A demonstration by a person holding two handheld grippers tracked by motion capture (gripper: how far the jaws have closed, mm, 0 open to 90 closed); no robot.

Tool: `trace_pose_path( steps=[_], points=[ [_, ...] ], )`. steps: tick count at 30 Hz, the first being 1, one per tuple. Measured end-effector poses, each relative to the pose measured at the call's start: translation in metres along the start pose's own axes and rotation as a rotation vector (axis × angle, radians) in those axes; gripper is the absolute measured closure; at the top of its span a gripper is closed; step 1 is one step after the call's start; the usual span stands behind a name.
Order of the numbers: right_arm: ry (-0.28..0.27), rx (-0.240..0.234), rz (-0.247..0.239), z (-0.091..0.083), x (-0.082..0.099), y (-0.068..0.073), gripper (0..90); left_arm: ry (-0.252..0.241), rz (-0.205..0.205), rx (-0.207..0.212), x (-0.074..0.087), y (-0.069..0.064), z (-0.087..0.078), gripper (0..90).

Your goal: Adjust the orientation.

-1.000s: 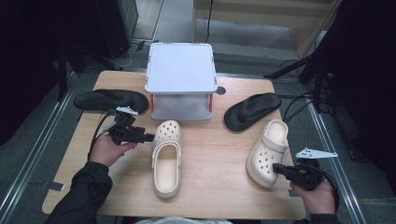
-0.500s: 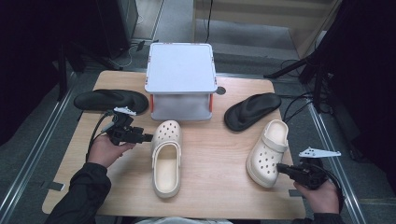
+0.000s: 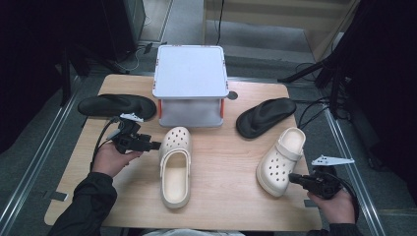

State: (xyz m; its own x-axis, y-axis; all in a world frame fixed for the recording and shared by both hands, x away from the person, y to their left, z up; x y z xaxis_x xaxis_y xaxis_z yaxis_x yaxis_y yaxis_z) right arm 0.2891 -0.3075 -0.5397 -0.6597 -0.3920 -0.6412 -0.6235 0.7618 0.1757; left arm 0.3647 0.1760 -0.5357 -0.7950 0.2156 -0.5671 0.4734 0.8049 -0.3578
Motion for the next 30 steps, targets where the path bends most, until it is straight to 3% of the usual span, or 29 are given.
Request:
trace_pose_path(
  steps=[7, 23, 30],
  points=[
    [0.001, -0.067, -0.036, 0.018, -0.015, 0.014, 90.0, -0.017, 0.011, -0.009, 0.000, -0.001, -0.003, 40.0],
    [0.030, -0.083, -0.135, 0.058, -0.058, 0.036, 90.0, 0.002, 0.003, -0.004, 0.009, -0.001, -0.006, 42.2],
    [0.040, -0.082, -0.152, 0.072, -0.073, 0.039, 90.0, 0.005, 0.004, -0.009, 0.014, -0.001, -0.007, 43.0]
  ],
)
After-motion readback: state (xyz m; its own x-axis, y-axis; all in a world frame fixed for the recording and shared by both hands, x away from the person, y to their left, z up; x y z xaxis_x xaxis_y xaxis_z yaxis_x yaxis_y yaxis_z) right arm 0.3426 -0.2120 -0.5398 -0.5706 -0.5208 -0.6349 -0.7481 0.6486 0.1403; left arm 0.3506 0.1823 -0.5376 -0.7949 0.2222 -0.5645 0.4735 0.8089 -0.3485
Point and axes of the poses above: each handheld gripper's, and its own axes: z roughly forward along the jaws, x roughly out of its underside, y roughly to its left, the point moved 8 cm from there along z, roughly forward along the jaws, and after that the axes turned 6 degrees about -z, right-handed, at the moved point
